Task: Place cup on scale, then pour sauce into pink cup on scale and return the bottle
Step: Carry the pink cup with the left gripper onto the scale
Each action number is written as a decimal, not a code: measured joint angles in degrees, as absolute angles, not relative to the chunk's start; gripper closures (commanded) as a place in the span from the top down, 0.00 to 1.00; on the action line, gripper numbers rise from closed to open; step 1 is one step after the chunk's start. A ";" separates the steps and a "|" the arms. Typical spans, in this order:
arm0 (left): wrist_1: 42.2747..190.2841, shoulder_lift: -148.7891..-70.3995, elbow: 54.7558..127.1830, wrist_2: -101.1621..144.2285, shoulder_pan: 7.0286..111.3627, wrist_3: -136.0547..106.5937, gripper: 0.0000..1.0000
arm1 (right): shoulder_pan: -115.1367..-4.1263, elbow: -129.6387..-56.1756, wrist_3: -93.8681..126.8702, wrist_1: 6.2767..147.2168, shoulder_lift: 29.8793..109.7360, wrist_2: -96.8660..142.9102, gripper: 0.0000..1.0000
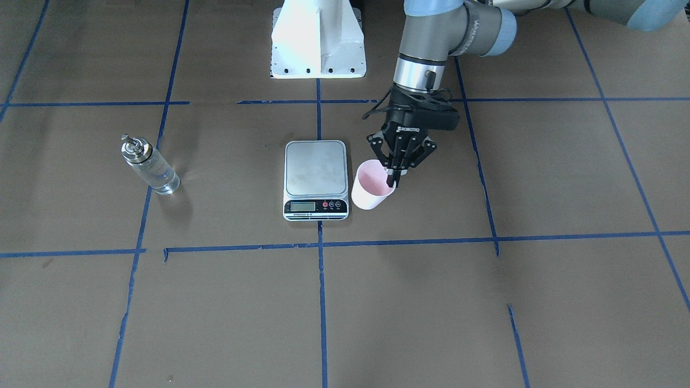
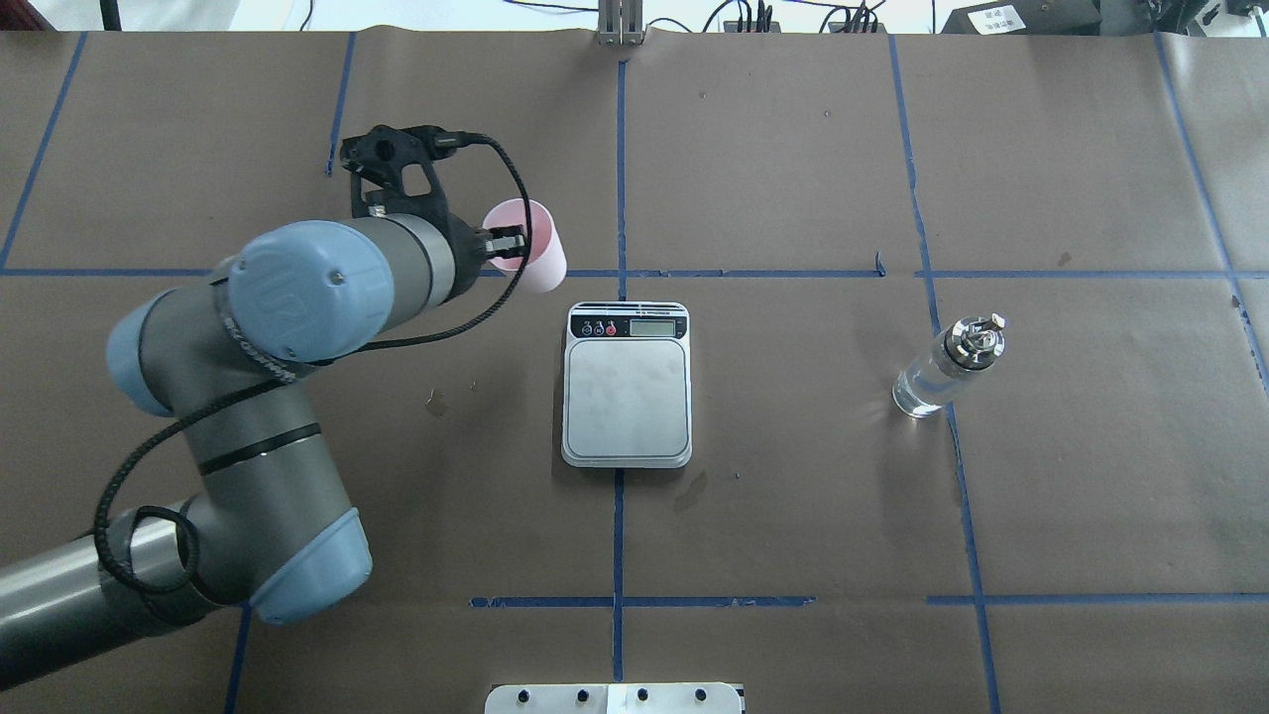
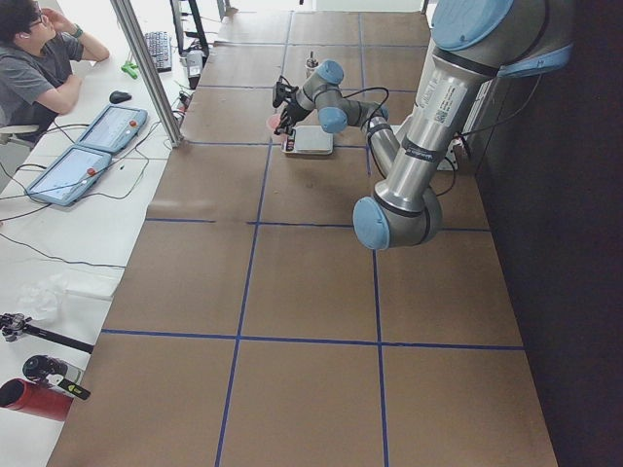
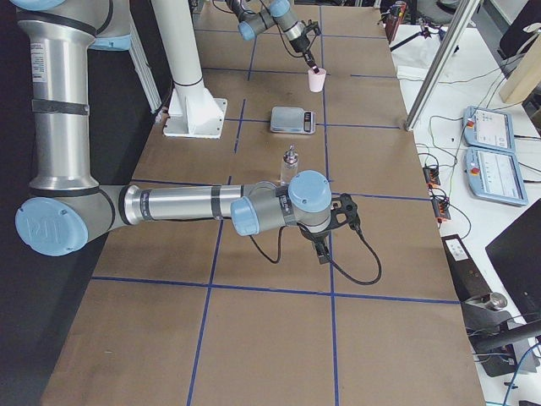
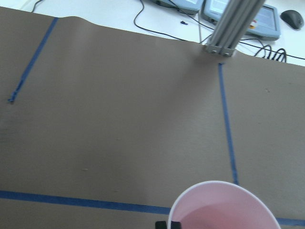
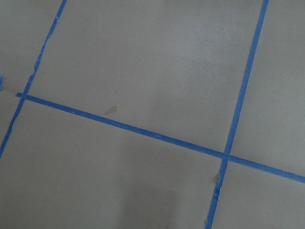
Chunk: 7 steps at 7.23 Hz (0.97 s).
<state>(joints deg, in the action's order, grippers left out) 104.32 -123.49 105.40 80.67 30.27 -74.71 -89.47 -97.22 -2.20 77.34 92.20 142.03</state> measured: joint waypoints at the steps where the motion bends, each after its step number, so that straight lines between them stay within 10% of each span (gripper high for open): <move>1: 103.65 -125.88 104.01 80.08 27.87 -73.49 0.00 | -89.47 -97.09 -2.20 77.34 92.24 142.03 1.00; 7: 103.70 -127.43 100.07 75.99 21.86 -69.36 0.03 | -89.47 -97.45 -2.20 77.34 92.66 142.03 1.00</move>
<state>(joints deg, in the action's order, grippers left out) 103.70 -127.43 100.07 75.99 21.86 -69.36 -89.47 -97.45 -2.20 77.34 92.66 142.03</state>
